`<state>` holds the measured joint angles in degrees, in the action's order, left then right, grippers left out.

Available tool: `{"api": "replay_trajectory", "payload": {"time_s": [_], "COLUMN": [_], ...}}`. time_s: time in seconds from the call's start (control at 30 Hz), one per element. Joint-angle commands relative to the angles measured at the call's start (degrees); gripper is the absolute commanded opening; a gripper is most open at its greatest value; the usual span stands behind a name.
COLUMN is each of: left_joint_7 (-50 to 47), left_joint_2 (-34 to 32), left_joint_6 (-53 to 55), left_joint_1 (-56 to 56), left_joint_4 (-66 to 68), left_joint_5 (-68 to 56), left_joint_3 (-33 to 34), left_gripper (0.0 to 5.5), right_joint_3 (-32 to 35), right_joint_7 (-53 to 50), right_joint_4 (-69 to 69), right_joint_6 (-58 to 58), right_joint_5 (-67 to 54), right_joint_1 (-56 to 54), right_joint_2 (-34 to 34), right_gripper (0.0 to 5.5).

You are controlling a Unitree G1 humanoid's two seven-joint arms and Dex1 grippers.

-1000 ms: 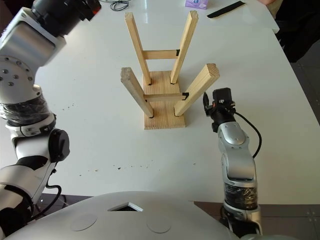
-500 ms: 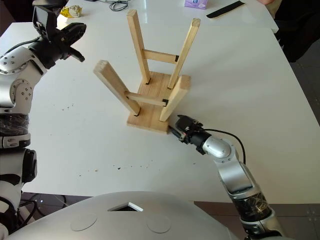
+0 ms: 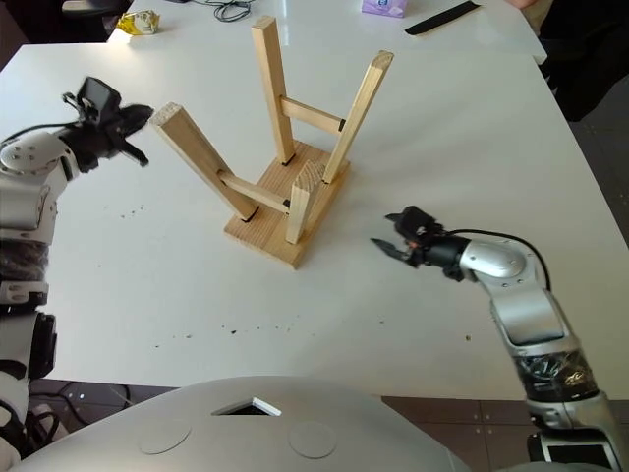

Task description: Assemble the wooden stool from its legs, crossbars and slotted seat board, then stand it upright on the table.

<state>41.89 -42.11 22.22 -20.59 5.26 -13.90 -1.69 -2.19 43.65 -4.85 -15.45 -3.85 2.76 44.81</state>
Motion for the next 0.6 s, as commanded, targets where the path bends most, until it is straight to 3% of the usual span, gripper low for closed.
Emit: {"api": "replay_trajectory", "payload": {"time_s": [0.03, 0.27, 0.43, 0.6], "left_joint_7": [10.86, 19.38, 19.43, 16.45], "left_joint_2": [-6.84, -11.37, -6.87, -4.07], "left_joint_6": [9.45, 20.76, 31.09, 30.97], "left_joint_1": [11.13, 12.71, 8.36, 8.38], "left_joint_4": [-16.98, -24.37, -29.01, -28.66], "left_joint_5": [-6.5, -14.91, -25.89, -23.56], "left_joint_3": [-2.4, -1.05, -1.66, -6.69], "left_gripper": [0.25, 0.25, 0.25, 0.25], "right_joint_3": [3.32, 8.57, 10.39, 11.24], "right_joint_7": [-5.79, -15.76, -9.38, -1.04], "right_joint_4": [14.92, 37.03, 47.01, 56.18], "right_joint_6": [7.06, 16.65, 21.33, 19.46], "right_joint_5": [1.66, -2.21, -7.9, -11.09], "right_joint_1": [-8.69, -25.17, -33.79, -40.23], "right_joint_2": [-2.4, -13.81, -20.07, -22.44], "right_gripper": [2.66, 2.66, 2.66, 2.66]}}
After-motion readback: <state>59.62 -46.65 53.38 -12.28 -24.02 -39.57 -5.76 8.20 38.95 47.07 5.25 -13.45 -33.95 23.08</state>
